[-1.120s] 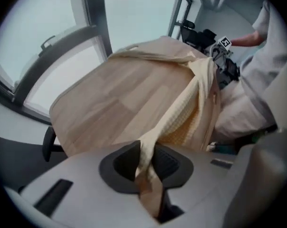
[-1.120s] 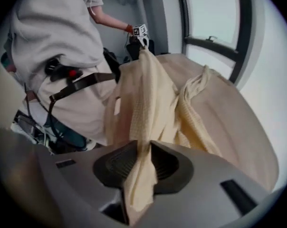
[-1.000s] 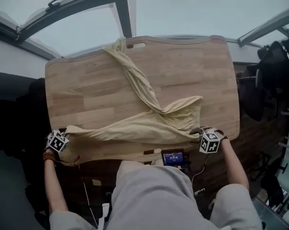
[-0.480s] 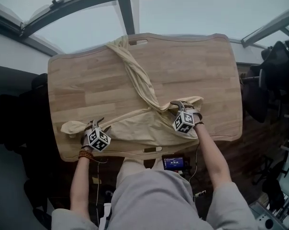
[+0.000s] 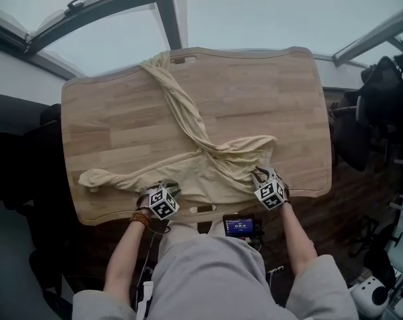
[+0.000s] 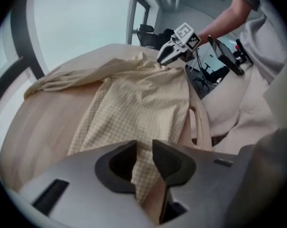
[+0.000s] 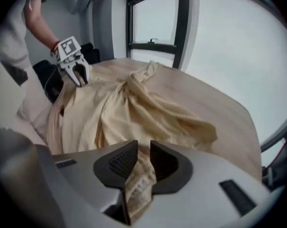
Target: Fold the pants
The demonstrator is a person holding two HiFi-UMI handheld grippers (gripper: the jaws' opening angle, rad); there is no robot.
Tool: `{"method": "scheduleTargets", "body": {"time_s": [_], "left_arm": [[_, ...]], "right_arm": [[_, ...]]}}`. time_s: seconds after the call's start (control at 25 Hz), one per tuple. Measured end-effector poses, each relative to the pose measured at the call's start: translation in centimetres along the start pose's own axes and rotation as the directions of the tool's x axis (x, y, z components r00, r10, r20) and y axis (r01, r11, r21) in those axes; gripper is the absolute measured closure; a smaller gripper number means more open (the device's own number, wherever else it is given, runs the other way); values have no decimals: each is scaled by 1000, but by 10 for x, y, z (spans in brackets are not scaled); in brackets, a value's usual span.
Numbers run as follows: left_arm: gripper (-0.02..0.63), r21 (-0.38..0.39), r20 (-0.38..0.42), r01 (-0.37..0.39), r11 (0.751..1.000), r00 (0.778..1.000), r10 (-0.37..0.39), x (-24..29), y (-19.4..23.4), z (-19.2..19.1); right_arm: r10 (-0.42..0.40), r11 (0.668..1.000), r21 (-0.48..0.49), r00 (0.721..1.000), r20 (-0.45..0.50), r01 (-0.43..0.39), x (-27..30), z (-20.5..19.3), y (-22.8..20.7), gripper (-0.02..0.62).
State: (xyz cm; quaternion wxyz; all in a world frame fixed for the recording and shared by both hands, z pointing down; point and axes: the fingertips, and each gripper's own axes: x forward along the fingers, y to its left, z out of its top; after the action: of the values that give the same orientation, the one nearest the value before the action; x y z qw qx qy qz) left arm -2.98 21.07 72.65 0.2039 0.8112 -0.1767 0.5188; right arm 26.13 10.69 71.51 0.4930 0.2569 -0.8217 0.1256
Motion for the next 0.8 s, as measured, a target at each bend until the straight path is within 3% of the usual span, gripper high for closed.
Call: {"method": "scheduleTargets", "body": {"time_s": [0.12,0.2,0.28,0.32,0.44,0.48,0.56,0.6,0.68,0.72,0.8], "left_arm": [[544,-33,-23,51,998,998,-52,9,-18,-9],[549,-77,-17,117,990,993,-119,17,-44,-6],[549,-67,-15,183,981,983,-184,25,-77,6],[548,-43,-6,192,981,981,-192,26,-88,17],[534,-23,109,119,993,987,-115,4,-66,62],[523,-24,157,64,998,986,-60,-8,-42,79],[517,28,204,-116,993,973,108,-30,26,106],[515,85,204,-228,970,957,207,-38,65,118],[508,227,192,-404,886,911,366,-43,134,138],[496,295,182,-443,847,896,405,-39,158,147],[456,416,148,-431,801,901,408,-20,183,161]], "right_arm": [[12,999,34,998,-66,-10,-7,-49,2,512],[-9,1000,-3,997,-81,9,-17,-64,-4,512],[-63,997,-60,990,-123,56,-26,-84,-21,501],[-91,995,-42,984,-155,86,-32,-99,-33,495],[-157,980,82,954,-254,183,-56,-142,-76,484],[-185,974,82,952,-245,211,-66,-144,-88,478],[-227,972,34,964,-140,234,-77,-118,-102,479],[-219,976,-1,973,-67,220,-76,-95,-101,477],[-157,982,-98,986,57,162,-61,-44,-86,449],[-121,978,-157,988,98,136,-51,-20,-76,435],[-55,963,-253,987,148,92,-29,19,-54,431]]}}
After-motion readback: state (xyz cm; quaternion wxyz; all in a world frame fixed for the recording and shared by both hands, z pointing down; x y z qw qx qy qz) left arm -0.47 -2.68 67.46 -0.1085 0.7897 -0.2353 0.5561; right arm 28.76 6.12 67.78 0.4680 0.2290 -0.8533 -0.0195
